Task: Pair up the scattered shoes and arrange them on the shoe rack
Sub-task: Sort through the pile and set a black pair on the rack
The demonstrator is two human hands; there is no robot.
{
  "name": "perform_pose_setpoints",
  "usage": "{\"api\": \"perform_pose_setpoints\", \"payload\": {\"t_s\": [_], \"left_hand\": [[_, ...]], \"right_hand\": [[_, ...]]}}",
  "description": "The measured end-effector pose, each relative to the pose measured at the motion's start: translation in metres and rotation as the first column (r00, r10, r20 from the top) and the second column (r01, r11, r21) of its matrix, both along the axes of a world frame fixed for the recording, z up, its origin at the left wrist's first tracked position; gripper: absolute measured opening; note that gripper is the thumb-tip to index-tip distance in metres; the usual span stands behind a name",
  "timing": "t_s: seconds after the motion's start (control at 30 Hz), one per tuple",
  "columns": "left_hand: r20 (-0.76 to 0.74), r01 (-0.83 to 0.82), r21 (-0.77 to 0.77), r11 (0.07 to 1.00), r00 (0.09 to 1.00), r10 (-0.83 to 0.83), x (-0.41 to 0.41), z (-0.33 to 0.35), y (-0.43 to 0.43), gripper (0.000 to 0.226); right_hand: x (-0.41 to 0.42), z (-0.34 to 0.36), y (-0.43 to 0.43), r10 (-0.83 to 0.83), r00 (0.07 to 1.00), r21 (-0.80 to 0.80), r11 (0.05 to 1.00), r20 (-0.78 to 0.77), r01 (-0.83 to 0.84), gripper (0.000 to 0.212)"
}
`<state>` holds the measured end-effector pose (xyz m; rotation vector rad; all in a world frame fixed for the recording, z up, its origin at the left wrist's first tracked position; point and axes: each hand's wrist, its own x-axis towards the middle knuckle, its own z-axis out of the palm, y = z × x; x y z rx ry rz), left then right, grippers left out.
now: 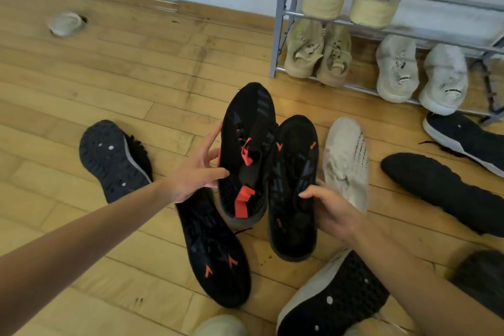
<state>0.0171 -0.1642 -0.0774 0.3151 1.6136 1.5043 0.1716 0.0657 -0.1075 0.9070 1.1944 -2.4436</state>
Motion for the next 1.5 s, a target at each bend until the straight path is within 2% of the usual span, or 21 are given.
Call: {"api": "perform_pose_setpoints", "payload": {"t_s": [0.07,0.13,0.2,0.23,0.3,0.37,0.43,0.5,0.57,0.67,0.73,0.77,0.83,0.87,0.97,1.0,1.07,1.17,1.3,1.43,1.5], "left_hand": [[0.008,-0.025,-0.004,1.000,1.000,0.025,-0.005,0.005,-0.017,0.102],[0.031,-0.049,0.008,0.999,0.998,0.048,-0.007,0.004,-0.032,0.102],[0.021,-0.053,0.022,0.998,0.998,0.052,-0.007,0.002,-0.042,0.099],[0.011,-0.050,0.028,0.998,0.999,0.050,-0.006,0.002,-0.045,0.098],[0.000,-0.057,0.026,0.998,0.998,0.057,-0.007,0.003,-0.051,0.095],[0.001,-0.068,0.028,0.997,0.998,0.068,-0.010,0.004,-0.058,0.093],[-0.011,-0.074,0.031,0.997,0.997,0.074,-0.013,0.001,-0.068,0.094],[-0.028,-0.100,0.040,0.994,0.994,0.101,-0.016,0.002,-0.081,0.094],[-0.031,-0.133,0.051,0.990,0.990,0.135,-0.021,0.004,-0.096,0.095],[-0.067,-0.192,0.067,0.979,0.978,0.197,-0.031,0.007,-0.124,0.096],[-0.107,-0.226,0.056,0.972,0.967,0.231,-0.038,0.010,-0.147,0.097],[-0.130,-0.243,0.039,0.969,0.960,0.246,-0.041,0.011,-0.160,0.097],[-0.169,-0.290,0.014,0.957,0.943,0.288,-0.045,0.010,-0.187,0.097],[-0.182,-0.324,0.007,0.946,0.930,0.320,-0.045,0.008,-0.201,0.096],[-0.224,-0.419,-0.035,0.907,0.888,0.401,-0.042,0.000,-0.234,0.097],[-0.227,-0.450,-0.050,0.892,0.874,0.429,-0.041,-0.002,-0.242,0.098],[-0.222,-0.520,-0.070,0.851,0.840,0.495,-0.041,-0.006,-0.252,0.097],[-0.242,-0.553,-0.086,0.829,0.819,0.520,-0.042,-0.009,-0.258,0.096],[-0.249,-0.575,-0.082,0.814,0.803,0.542,-0.041,-0.001,-0.263,0.096],[-0.306,-0.625,-0.027,0.780,0.748,0.589,-0.038,0.010,-0.275,0.098],[-0.313,-0.623,-0.025,0.782,0.747,0.586,-0.037,0.014,-0.280,0.098]], "right_hand": [[-0.013,-0.010,-0.010,0.089,0.994,0.156,0.983,0.062,-0.098,0.058],[-0.021,-0.023,-0.016,0.213,0.962,0.392,0.881,0.170,-0.265,0.058],[-0.023,-0.029,-0.012,0.297,0.919,0.641,0.660,0.257,-0.393,0.047],[-0.022,-0.030,-0.009,0.321,0.903,0.754,0.506,0.286,-0.419,0.044],[-0.017,-0.027,-0.002,0.329,0.871,0.875,0.199,0.364,-0.441,0.057],[-0.016,-0.016,0.000,0.288,0.844,0.871,0.057,0.453,-0.488,0.070],[-0.023,-0.001,-0.006,0.345,0.773,0.830,-0.038,0.533,-0.556,0.066],[-0.042,0.028,-0.011,0.472,0.641,0.772,-0.155,0.606,-0.616,0.065],[-0.071,0.070,-0.025,0.589,0.485,0.737,-0.316,0.646,-0.598,0.068],[-0.136,0.113,-0.060,0.651,0.296,0.708,-0.576,0.699,-0.409,0.057],[-0.181,0.108,-0.094,0.623,0.211,0.652,-0.750,0.753,-0.110,0.057],[-0.199,0.096,-0.114,0.607,0.187,0.610,-0.791,0.772,0.051,0.061],[-0.225,0.055,-0.160,0.611,0.161,0.556,-0.780,0.775,0.286,0.065],[-0.234,0.032,-0.185,0.624,0.149,0.543,-0.756,0.767,0.366,0.059],[-0.243,-0.014,-0.250,0.696,0.099,0.555,-0.643,0.712,0.528,0.051],[-0.243,-0.022,-0.260,0.713,0.108,0.563,-0.628,0.693,0.537,0.055],[-0.245,-0.030,-0.267,0.699,0.117,0.577,-0.662,0.705,0.479,0.062],[-0.246,-0.032,-0.263,0.736,0.077,0.636,-0.629,0.673,0.447,0.063],[-0.247,-0.015,-0.254,0.732,0.034,0.664,-0.636,0.681,0.394,0.069],[-0.240,-0.009,-0.243,0.697,0.063,0.621,-0.673,0.714,0.401,0.093],[-0.240,-0.021,-0.245,0.702,0.080,0.599,-0.657,0.708,0.457,0.099]]}}
